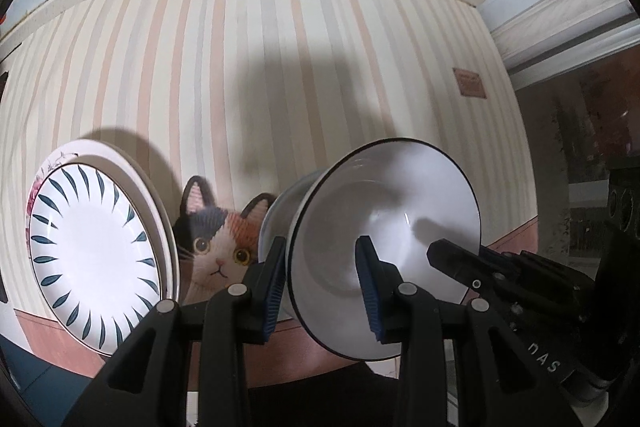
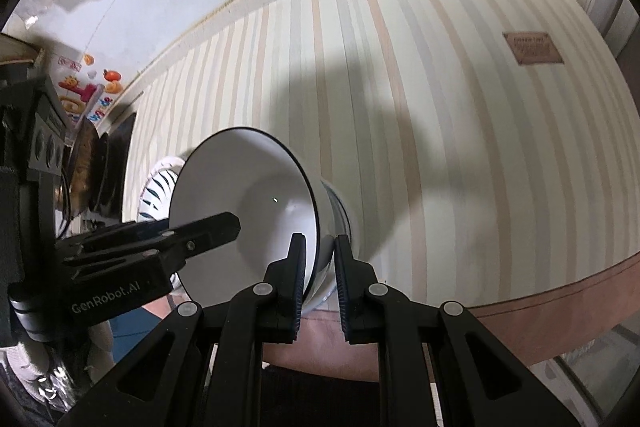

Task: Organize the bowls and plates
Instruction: 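Carry the nested bowls onto the blue-dot bowl with both tools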

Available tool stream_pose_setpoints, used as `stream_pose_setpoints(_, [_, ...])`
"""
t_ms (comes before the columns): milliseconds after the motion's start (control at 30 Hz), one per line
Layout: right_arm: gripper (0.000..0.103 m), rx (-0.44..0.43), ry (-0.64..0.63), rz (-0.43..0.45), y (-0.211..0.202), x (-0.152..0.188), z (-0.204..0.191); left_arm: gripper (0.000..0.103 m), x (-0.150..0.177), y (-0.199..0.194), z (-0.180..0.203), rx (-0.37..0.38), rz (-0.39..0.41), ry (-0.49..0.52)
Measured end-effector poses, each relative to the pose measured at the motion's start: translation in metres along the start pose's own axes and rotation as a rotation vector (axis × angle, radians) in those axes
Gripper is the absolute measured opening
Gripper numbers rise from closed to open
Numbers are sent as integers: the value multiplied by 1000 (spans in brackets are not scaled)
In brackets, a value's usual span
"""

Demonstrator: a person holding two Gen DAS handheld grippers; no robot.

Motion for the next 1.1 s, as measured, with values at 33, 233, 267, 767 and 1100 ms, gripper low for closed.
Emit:
stream_pose_setpoints(33, [16, 0, 2, -7, 3, 3, 1, 31, 2, 2, -1, -8, -3, 4])
stream_pose_setpoints(233, [16, -6, 25, -34, 16, 18, 5, 31, 12, 9, -8, -37, -17, 15])
stream_pose_setpoints(267, [16, -6, 25, -34, 17, 18, 4, 31, 12, 10, -8, -39, -18, 15])
stream_pose_setpoints(767, [16, 5, 27, -47, 24, 11, -1, 32, 9, 16, -14, -95, -6, 54])
stream_pose_setpoints(1100, [17, 32, 16, -30, 22, 6, -2, 33, 10, 16, -13, -105, -5, 63])
Point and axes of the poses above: each gripper's, at about its wrist camera, not at the fingertips, and y roughly the way its jaws point, z to its right, x to its underside, the point moved 7 cm from there along y, roughly the way its jaws point, and after that the axes turned 10 degrees about z, right-handed, at the moved point
